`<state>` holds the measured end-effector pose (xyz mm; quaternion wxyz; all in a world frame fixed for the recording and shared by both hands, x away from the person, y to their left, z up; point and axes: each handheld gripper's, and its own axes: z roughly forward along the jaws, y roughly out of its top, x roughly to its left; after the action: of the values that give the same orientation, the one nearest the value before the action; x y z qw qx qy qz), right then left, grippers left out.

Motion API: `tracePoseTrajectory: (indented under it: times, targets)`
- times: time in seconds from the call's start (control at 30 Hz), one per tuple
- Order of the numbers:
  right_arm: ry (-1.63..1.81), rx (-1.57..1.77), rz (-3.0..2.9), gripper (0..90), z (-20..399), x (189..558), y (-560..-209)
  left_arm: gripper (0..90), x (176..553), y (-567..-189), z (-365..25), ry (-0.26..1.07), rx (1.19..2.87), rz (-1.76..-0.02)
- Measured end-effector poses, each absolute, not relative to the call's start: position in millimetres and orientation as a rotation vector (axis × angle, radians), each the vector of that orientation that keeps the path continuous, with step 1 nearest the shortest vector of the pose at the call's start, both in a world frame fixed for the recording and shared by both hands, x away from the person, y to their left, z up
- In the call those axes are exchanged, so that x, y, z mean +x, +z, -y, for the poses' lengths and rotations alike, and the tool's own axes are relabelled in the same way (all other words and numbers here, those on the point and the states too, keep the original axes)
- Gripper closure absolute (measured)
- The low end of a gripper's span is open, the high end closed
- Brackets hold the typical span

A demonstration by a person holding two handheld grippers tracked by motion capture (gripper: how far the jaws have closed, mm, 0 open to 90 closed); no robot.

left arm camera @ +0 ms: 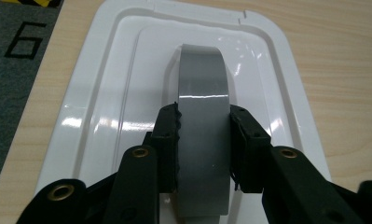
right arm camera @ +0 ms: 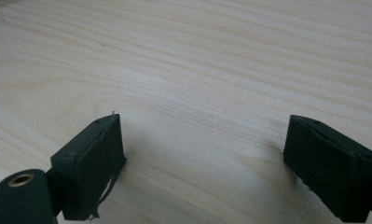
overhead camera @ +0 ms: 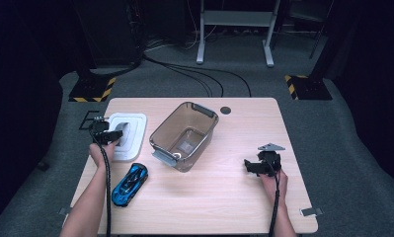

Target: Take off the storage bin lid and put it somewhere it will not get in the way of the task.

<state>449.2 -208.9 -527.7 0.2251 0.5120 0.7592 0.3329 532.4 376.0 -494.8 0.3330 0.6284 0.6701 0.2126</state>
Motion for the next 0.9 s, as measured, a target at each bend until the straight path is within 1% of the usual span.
tracePoseTrajectory:
  times: [0.23,0.27,0.33,0.37,0.4,0.43,0.47,0.5,0.53,0.63,0.67,0.7,0.77,0.8,0.87,0.9]
  targets:
    - [0.918,1.412,-2.094,11.0,208.9,449.2,-527.7,66.1,532.0,-494.3,-376.6,0.549,1.655,-1.740]
    - [0.918,1.412,-2.094,11.0,208.9,449.2,-527.7,65.0,531.5,-493.4,-378.2,0.538,1.675,-1.722]
    - [0.918,1.413,-2.094,11.1,208.9,449.2,-527.7,57.5,530.7,-490.6,-378.6,0.511,1.706,-1.694]
    - [0.920,1.412,-2.095,11.0,208.9,449.3,-527.8,46.5,529.0,-487.0,-377.3,0.496,1.734,-1.684]
    - [0.920,1.412,-2.095,11.0,208.9,449.3,-527.8,41.9,529.0,-487.0,-377.3,0.496,1.734,-1.684]
    - [0.919,1.412,-2.096,11.1,208.9,449.3,-527.7,34.7,525.4,-482.6,-375.8,0.489,1.766,-1.658]
    - [0.919,1.412,-2.096,11.1,208.9,449.3,-527.7,31.1,525.4,-482.6,-375.8,0.489,1.766,-1.658]
    - [0.920,1.412,-2.095,11.1,208.9,449.3,-527.8,31.1,522.1,-480.1,-374.1,0.505,1.777,-1.647]
    - [0.919,1.412,-2.094,11.1,208.9,449.2,-527.7,24.0,519.3,-478.1,-372.8,0.514,1.792,-1.637]
    - [0.918,1.412,-2.094,11.1,208.9,449.2,-527.7,18.2,511.4,-474.0,-372.3,0.522,1.804,-1.615]
    - [0.918,1.412,-2.094,11.1,208.9,449.2,-527.7,18.2,507.2,-472.1,-372.9,0.516,1.805,-1.606]
    - [0.918,1.412,-2.094,11.1,208.9,449.2,-527.7,15.2,501.8,-470.7,-374.0,0.494,1.804,-1.585]
    - [0.918,1.412,-2.094,11.1,208.9,449.2,-527.7,14.1,498.0,-469.8,-374.5,0.471,1.807,-1.576]
    - [0.919,1.412,-2.094,11.1,208.9,449.2,-527.7,10.4,492.2,-468.4,-374.8,0.458,1.817,-1.561]
    - [0.918,1.412,-2.094,11.1,208.9,449.2,-527.7,9.5,488.0,-467.3,-374.6,0.449,1.818,-1.555]
    - [0.919,1.413,-2.095,11.1,208.8,449.3,-527.7,5.8,482.6,-465.7,-374.2,0.444,1.831,-1.547]
